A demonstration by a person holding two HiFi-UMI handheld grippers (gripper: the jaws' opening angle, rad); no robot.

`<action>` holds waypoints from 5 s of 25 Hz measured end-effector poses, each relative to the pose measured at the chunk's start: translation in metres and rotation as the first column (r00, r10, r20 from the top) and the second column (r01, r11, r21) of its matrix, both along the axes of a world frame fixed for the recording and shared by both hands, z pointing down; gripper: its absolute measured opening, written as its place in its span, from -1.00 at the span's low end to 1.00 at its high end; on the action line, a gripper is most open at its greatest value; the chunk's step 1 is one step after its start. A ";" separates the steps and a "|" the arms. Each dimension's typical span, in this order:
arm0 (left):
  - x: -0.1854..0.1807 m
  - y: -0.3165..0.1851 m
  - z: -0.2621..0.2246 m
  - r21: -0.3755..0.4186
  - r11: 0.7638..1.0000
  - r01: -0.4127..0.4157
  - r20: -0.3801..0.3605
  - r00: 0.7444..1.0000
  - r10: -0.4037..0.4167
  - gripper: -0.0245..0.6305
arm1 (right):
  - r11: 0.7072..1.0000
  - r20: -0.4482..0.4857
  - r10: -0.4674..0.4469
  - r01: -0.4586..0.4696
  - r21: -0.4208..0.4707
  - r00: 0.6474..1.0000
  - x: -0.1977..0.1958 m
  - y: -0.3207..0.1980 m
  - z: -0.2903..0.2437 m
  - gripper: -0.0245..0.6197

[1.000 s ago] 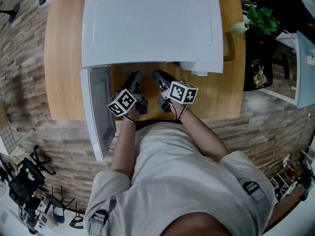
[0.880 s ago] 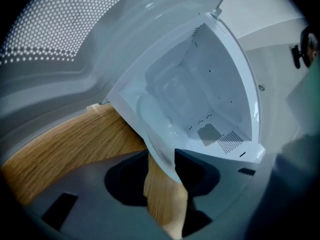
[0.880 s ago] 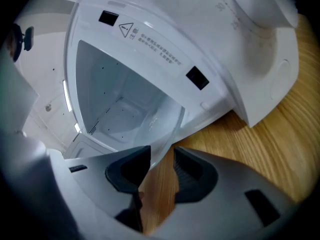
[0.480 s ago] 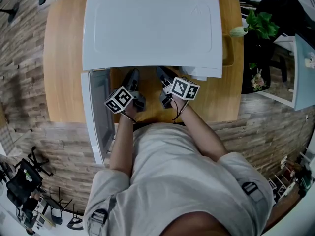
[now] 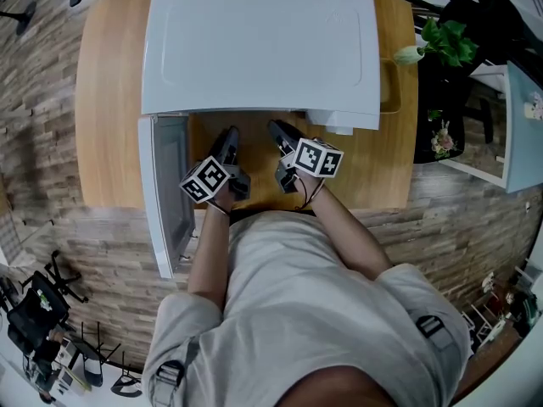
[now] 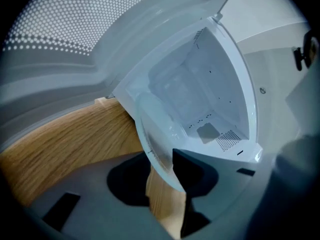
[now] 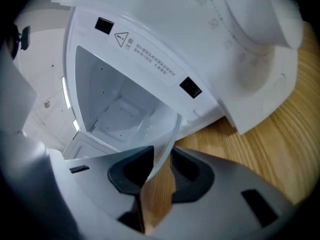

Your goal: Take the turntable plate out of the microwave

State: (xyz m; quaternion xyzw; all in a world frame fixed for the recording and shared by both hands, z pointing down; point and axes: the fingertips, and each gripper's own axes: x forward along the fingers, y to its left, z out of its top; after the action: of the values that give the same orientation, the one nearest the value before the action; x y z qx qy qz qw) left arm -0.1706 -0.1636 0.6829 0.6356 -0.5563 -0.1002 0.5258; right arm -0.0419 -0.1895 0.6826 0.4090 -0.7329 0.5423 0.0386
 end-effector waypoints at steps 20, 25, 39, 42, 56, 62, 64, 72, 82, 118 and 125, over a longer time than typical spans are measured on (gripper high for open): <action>-0.003 -0.029 0.004 0.033 0.999 -0.007 0.014 1.000 0.007 -0.26 | 0.999 0.019 0.022 -0.023 0.030 1.000 0.002 -0.023 0.003 -0.43; -0.001 -0.031 0.004 0.039 0.999 -0.016 -0.018 1.000 0.017 -0.33 | 0.999 0.013 0.017 -0.017 0.029 1.000 0.001 -0.023 0.005 -0.51; 0.004 -0.004 -0.003 0.053 0.999 -0.013 -0.037 0.999 0.015 -0.36 | 0.998 0.002 -0.030 0.030 0.061 1.000 0.003 -0.001 -0.005 -0.50; 0.004 -0.005 -0.002 0.055 0.997 -0.049 0.015 0.999 0.048 -0.30 | 0.997 0.007 -0.026 0.026 0.067 1.000 0.003 -0.003 -0.003 -0.50; 0.021 -0.010 -0.003 0.096 0.990 -0.100 -0.103 0.989 0.110 -0.16 | 0.999 0.098 0.031 -0.035 0.039 0.995 -0.010 -0.023 0.006 -0.49; 0.011 -0.018 -0.002 0.095 0.994 -0.052 -0.107 0.992 0.062 -0.09 | 0.999 0.156 0.022 -0.027 0.030 0.988 -0.017 -0.018 -0.003 -0.55; 0.007 -0.022 -0.002 0.096 0.995 -0.016 -0.111 0.993 0.027 -0.09 | 0.999 0.161 0.026 -0.032 0.034 0.987 -0.017 -0.016 -0.005 -0.56; -0.009 -0.026 0.005 0.093 0.993 0.067 -0.136 0.989 -0.054 -0.47 | 0.998 0.170 0.046 -0.052 0.034 0.984 -0.017 -0.012 -0.007 -0.59; -0.004 -0.020 -0.006 0.135 0.989 0.061 -0.176 0.984 -0.037 -0.58 | 0.995 0.116 0.053 -0.062 0.077 0.992 -0.008 -0.007 -0.010 -0.60; 0.013 0.040 -0.029 0.139 0.990 -0.005 -0.065 0.998 0.014 -0.54 | 0.994 0.126 0.011 -0.024 0.106 0.992 0.005 0.052 -0.029 -0.58; 0.013 0.048 -0.035 0.139 0.990 0.004 -0.041 0.999 0.001 -0.54 | 0.993 0.134 -0.006 -0.010 0.119 0.991 0.007 0.057 -0.035 -0.58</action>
State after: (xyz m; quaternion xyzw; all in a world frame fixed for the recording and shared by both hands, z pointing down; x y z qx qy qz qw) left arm -0.1571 -0.1154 0.6481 0.6680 -0.5375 -0.1521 0.4917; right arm -0.0350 -0.1321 0.6478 0.3738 -0.7645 0.5239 -0.0356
